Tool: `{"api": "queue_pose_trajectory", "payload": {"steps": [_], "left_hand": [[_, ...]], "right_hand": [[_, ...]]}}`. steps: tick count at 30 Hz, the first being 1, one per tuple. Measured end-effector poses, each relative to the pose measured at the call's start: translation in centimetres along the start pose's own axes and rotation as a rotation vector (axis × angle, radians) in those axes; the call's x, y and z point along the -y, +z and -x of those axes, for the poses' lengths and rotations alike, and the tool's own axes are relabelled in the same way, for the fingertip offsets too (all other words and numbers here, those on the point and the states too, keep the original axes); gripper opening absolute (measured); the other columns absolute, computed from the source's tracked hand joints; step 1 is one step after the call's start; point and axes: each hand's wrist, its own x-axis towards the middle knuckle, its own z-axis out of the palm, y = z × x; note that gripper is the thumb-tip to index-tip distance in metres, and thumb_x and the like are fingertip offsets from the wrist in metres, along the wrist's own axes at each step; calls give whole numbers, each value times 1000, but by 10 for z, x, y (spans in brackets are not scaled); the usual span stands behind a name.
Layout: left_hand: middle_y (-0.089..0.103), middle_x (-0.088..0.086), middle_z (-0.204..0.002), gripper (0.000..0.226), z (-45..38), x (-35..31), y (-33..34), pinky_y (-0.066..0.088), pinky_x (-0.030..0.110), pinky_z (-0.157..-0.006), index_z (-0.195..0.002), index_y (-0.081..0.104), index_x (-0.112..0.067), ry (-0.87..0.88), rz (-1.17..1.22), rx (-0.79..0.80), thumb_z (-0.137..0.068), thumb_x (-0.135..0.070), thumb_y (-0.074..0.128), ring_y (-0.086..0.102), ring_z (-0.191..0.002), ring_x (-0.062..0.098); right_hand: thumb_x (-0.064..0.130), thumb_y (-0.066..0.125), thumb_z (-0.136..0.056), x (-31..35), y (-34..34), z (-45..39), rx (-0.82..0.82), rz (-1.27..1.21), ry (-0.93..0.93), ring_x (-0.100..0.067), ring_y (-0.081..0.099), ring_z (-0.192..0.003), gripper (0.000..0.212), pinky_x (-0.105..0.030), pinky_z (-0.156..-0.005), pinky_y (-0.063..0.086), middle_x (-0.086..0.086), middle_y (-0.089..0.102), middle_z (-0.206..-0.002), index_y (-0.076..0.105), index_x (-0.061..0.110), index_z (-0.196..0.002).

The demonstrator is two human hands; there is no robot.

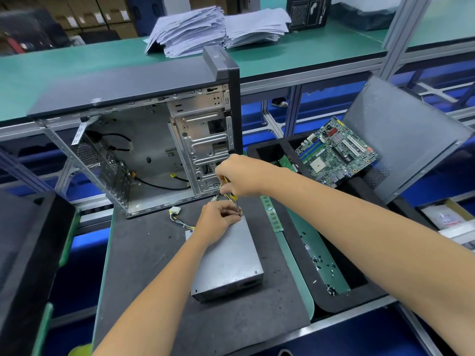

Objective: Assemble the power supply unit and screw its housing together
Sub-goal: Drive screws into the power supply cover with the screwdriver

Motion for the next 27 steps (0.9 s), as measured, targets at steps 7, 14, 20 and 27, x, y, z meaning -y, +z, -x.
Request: {"api": "queue_pose_trajectory", "payload": {"steps": [7,14,20,27], "left_hand": [[71,-6,-78,5,-2,1,-2,39,3,-66,-78,75,-13,43,-154,8,-79,-9,74,58,-71,-7],[72,-5,-78,7,-4,2,-4,42,7,-69,-77,75,-14,51,-159,36,-81,-9,74,60,-73,1],[71,-2,-79,13,-5,4,-6,46,16,-71,-73,71,-18,82,-141,46,-78,-6,74,60,-73,7],[72,-4,-82,14,-6,5,-8,48,19,-77,-75,72,-17,83,-144,84,-80,-3,72,62,-78,8]], "right_hand": [[28,65,-89,-3,1,2,-13,-6,32,-20,58,-72,21,-22,-50,36,-4,60,-80,61,8,-90],[27,66,-89,-3,1,10,-30,-69,68,-19,56,-73,18,-23,-53,35,2,52,-76,59,11,-87],[4,59,-82,2,-6,14,100,0,37,-14,46,-72,15,-22,-54,35,-1,46,-97,56,9,-96],[11,62,-83,8,-7,9,38,211,21,-14,46,-59,23,-25,-45,29,-6,51,-83,43,15,-73]]}}
